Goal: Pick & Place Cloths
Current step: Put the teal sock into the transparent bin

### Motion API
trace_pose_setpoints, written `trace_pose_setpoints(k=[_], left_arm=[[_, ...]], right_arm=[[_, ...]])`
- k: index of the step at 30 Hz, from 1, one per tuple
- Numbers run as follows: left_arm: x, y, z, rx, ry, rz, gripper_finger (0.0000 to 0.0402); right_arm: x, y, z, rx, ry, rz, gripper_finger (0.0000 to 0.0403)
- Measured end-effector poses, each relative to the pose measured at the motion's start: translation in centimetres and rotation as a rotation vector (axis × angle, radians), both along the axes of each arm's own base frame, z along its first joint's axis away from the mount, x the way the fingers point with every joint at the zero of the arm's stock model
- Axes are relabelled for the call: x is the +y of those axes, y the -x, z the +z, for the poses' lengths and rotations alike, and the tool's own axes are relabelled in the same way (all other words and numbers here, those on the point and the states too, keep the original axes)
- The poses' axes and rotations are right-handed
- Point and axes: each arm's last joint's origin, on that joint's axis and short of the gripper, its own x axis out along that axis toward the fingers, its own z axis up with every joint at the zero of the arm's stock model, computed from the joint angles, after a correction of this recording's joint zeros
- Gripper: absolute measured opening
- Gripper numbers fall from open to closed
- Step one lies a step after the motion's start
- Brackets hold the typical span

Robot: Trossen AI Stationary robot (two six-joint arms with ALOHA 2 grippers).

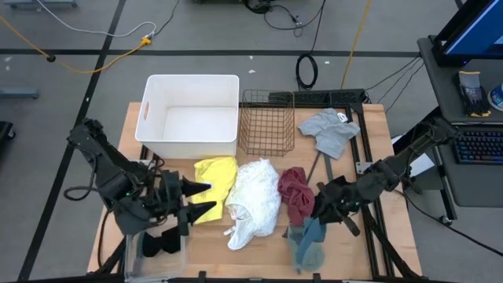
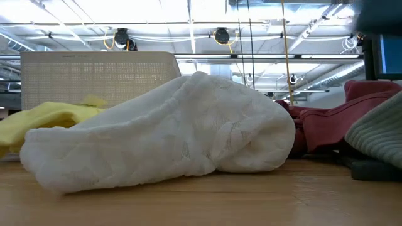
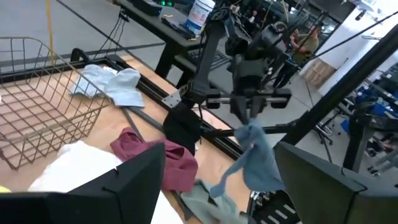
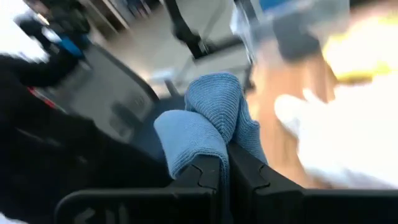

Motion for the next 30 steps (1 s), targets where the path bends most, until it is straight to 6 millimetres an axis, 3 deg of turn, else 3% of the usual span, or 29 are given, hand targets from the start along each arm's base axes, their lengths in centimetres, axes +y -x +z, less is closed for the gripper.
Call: trace_pose_setpoints(k=[10, 16, 30], left_arm=[[0.9, -2.5, 0.1, -0.009, -0.028, -0.046, 0.0308], [0.7, -5.4, 0.0, -0.078, -0.055, -0.118, 0.0308], [1.7, -11.7, -1.8, -0.202, -0.248, -0.306, 0.0308]], right_arm=[[-1.4, -1.1, 3.3, -0.376, -0.035, -0.07, 0.0], [-2.3, -1.9, 4.5, -0.577, 0.015, -0.134, 0.0], [-3.2, -5.3, 3.9, -0.685, 0.019, -0.218, 0.0]])
